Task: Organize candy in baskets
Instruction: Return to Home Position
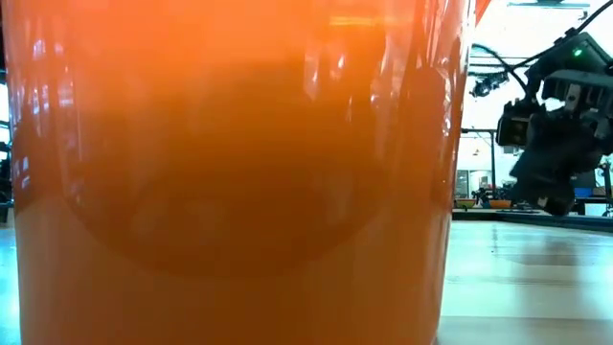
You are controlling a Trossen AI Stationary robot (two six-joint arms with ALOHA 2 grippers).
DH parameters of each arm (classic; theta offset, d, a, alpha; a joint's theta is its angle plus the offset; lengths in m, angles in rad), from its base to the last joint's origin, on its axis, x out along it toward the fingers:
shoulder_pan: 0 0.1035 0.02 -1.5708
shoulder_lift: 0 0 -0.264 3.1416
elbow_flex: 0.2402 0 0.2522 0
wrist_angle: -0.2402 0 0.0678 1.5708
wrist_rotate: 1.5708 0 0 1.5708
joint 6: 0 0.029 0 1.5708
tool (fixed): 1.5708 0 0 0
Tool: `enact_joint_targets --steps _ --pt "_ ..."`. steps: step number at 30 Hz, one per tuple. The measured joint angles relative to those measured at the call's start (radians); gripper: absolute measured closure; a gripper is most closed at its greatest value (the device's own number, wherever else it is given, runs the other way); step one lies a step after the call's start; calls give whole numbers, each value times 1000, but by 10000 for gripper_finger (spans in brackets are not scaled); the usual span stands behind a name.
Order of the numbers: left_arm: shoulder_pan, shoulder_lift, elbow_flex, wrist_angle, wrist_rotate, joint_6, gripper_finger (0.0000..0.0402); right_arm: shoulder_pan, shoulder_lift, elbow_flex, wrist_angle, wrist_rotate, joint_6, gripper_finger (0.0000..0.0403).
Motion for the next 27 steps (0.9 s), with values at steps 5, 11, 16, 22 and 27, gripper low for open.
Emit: enact_joint_targets --steps 5,11,16,22,27 --pt "0 0 0 3 0 -13 263 0 -153 0 -23 0 0 265" --pt "0 0 0 3 -1 -27 263 0 -320 0 -23 0 0 265" --pt "0 0 0 1 -15 -19 263 -3 -432 0 -23 0 0 265" --pt "0 0 0 0 -16 -10 263 -3 -545 0 -23 0 0 265" --pt "0 0 0 0 -16 -9 263 -3 -633 0 -23 0 0 265"
